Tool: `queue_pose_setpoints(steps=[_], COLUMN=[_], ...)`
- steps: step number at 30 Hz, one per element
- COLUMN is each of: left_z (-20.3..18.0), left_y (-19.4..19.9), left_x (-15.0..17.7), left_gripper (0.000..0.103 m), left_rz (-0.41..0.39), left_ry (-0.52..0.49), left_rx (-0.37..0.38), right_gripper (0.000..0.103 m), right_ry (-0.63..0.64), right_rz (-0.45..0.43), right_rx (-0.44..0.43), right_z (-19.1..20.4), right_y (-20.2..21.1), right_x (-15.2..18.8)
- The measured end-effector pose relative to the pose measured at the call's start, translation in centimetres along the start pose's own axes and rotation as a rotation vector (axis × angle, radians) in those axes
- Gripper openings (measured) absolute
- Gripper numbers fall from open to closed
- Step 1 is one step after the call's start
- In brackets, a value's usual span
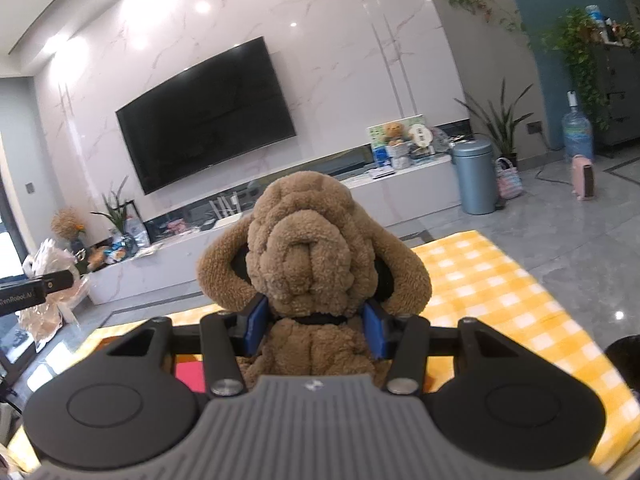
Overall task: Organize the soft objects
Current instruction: 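Carry the plush dog and foil bag over the cardboard box with both tools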
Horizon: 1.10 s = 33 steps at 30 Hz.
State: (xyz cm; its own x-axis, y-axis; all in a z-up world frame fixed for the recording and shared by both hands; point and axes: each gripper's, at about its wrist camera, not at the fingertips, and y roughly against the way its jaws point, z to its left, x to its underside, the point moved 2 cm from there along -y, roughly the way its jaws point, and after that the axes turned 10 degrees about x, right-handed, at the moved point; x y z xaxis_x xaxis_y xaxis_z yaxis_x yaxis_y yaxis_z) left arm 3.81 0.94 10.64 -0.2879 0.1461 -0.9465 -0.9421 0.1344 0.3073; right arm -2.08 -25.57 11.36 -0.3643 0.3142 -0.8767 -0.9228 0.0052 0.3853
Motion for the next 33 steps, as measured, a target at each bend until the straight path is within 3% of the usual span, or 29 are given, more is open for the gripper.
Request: queue_pose_setpoints(steps=[5,9,16,22,27,33], left_z=[4.4,7.9,13.9,16.0,16.4,18.3], left_y=[1.4,1.5,2.1,2.1,1.0,2.4], left_x=[3.4,6.4,9.6,11.2,11.7,11.7], left_gripper=[0.065,0.065,0.065,0.065,0.065,0.065], left_rz=[-0.008,0.045,0.046,0.059,0.09,0.053], left_ry=[0.1,0.217,0.39,0.411,0.426,0.475], left_rx=[-0.197,-0.149,-0.071,-0.014,-0.069,-0.109], right_gripper=[0.05,0.05,0.05,0.05,0.05,0.05], right_ry=[0.032,0.046,0.08,0.193,0.309,0.375], right_rz=[0.009,0.043,0.109,0.183,0.321,0.48], right_rx=[-0.071,-0.149,-0.236,-0.301,-0.343,-0.365], right_z=[2.7,5.0,11.4,18.9,24.3,28.8], right_y=[0.2,0.0,-0.8,-2.8,-5.9,-9.2], right_x=[0.1,0.3,1.1,2.4,4.5,7.1])
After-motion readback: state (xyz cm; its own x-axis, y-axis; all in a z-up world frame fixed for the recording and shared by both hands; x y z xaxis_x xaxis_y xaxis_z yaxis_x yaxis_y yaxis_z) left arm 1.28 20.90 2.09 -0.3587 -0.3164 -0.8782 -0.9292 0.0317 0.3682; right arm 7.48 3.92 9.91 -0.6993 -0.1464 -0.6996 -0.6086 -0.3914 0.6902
